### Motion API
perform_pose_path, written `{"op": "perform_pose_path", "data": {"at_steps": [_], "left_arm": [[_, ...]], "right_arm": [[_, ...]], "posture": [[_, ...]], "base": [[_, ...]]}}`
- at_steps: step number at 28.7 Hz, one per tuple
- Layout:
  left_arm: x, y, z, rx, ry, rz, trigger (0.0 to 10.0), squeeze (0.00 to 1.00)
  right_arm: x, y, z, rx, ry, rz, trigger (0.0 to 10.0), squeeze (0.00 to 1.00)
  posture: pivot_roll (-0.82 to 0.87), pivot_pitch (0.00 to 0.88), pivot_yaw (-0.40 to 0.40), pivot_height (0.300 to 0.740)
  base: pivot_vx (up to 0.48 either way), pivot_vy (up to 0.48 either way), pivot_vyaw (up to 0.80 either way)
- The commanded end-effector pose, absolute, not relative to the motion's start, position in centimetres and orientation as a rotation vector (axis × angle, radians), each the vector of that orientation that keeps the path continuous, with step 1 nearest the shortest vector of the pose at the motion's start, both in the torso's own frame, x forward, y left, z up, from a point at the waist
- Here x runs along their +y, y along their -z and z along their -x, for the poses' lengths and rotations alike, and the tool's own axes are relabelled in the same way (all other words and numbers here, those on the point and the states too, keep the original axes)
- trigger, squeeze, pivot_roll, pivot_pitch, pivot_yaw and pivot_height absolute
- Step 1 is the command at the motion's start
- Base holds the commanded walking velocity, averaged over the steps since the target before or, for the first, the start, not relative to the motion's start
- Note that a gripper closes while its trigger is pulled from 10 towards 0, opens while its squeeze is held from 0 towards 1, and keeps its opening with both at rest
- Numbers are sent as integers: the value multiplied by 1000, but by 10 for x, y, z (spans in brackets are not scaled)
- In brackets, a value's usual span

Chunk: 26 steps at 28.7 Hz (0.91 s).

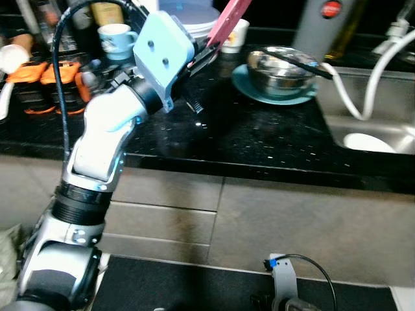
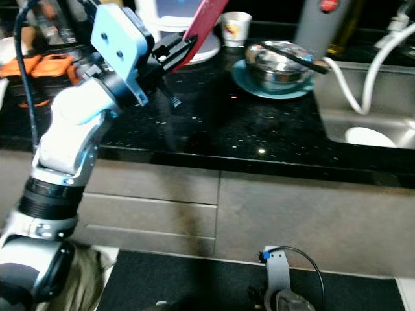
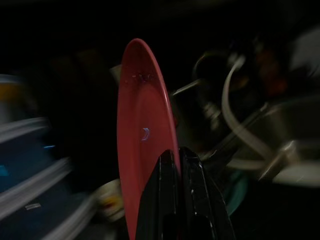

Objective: Kitchen organization

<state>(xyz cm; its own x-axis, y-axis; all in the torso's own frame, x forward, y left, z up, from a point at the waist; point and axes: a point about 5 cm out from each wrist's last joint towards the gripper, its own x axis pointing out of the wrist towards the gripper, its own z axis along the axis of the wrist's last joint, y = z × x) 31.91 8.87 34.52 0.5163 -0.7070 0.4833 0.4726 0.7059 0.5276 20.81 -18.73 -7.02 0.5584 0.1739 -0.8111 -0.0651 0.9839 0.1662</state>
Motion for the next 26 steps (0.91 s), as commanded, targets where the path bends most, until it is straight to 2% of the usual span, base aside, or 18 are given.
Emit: {"op": "perform_pose_path", "data": {"at_steps": [1,3,8,11,16,17,18,26], "left_arm": [[81,-361,-309,-802,751,-250,0,0],[81,-361,-309,-802,751,-250,0,0],[69,-364,-300,-799,837,0,0,0],[69,-366,-297,-797,869,79,0,0],[68,-363,-296,-785,876,58,0,0],[69,-362,-297,-782,868,57,3451,0],[70,-362,-297,-780,857,52,10000,0],[79,-358,-304,-746,781,40,10000,0]], "right_arm": [[-188,74,-201,1000,-126,-132,10000,0],[-188,74,-201,1000,-126,-132,10000,0],[-187,74,-202,997,-119,-130,10000,0],[-187,74,-202,995,-117,-131,10000,0],[-186,73,-203,992,-114,-130,10000,0],[-186,73,-204,991,-114,-130,10000,0],[-186,73,-204,990,-114,-130,10000,0],[-185,72,-206,984,-112,-128,10000,0]], "posture": [[28,86,-5,740],[28,86,-5,740],[31,82,-1,740],[32,80,1,740],[35,80,1,740],[35,79,1,740],[34,79,1,740],[33,74,0,740]], "base": [[0,0,-800],[0,0,-800],[0,0,-800],[0,0,-800],[0,0,-800],[0,0,-800],[0,0,-800],[0,0,-800]]}}
